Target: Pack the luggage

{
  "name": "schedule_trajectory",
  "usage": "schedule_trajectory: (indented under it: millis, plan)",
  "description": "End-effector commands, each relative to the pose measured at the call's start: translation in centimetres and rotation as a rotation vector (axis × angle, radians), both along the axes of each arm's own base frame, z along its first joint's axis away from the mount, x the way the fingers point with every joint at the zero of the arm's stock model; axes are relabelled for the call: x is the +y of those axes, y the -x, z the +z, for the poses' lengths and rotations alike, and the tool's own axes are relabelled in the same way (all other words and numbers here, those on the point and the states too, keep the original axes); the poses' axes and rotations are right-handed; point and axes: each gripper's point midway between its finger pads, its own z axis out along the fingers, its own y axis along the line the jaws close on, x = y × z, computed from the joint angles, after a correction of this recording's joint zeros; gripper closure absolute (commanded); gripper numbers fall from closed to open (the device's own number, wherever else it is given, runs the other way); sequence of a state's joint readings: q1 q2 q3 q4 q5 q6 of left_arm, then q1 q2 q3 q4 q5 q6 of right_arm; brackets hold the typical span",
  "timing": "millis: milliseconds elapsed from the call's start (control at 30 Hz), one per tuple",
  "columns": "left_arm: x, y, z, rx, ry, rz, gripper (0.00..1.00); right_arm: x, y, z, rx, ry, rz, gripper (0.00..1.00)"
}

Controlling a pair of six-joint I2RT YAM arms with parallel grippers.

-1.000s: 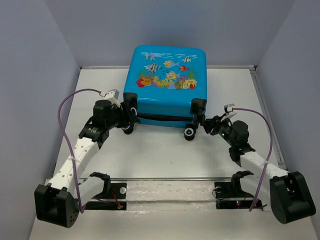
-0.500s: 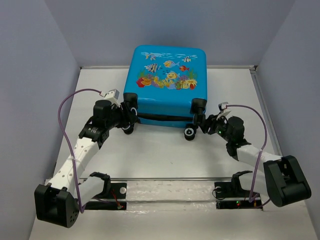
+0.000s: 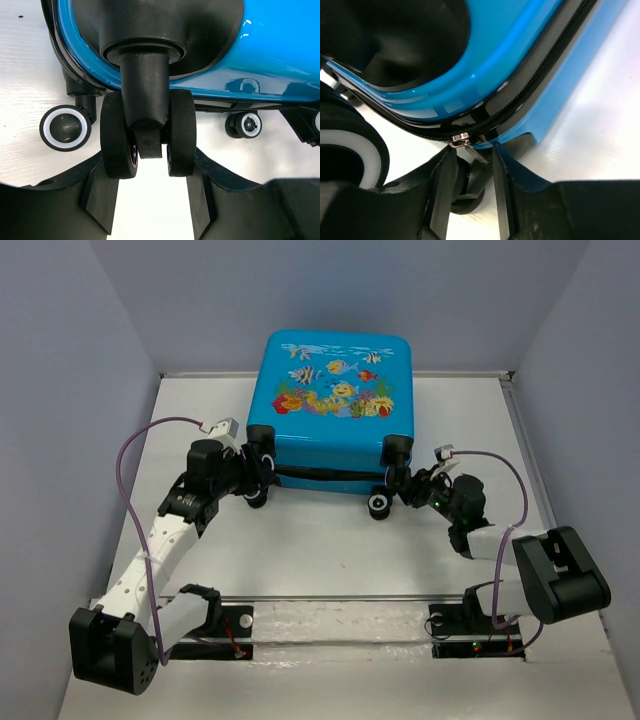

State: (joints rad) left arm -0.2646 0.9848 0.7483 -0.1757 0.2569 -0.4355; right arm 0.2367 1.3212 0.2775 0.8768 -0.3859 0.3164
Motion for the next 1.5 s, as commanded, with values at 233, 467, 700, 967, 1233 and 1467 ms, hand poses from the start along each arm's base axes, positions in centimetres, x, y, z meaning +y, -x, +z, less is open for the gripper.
schedule_trajectory:
  millis: [233,467,700,967,1233,1467]
  plan:
    - [-1.5,-1.4,5.2,-0.194,0.078,-0.056,0.94,0.3,-0.9,7.5,-0.272,-0.122,-0.017,0.87]
    - [-2.7,-1.1,6.1,-0.22,0.157,-0.098,0.94,2.0,1.1,6.9,-0.253,-0.13,-0.011,0.93]
    - [-6.7,0.6,9.1,-0.254,0.308,-0.218,0.94,7.7,4.0,4.0,-0.216,-0.069,-0.197,0.93]
    - [-11.4,3.1,11.5,-0.274,0.413,-0.321,0.94,17.4,3.6,1.9,-0.203,-0.053,-0.152,0.93]
    - [-12.1,4.7,12.0,-0.277,0.439,-0.359,0.94,29.7,8.7,4.3,-0.125,-0.153,0.389,0.93]
    - [-11.5,6.5,16.1,-0.333,0.501,-0.384,0.94,38.3,16.0,6.7,-0.111,-0.342,0.728,0.93]
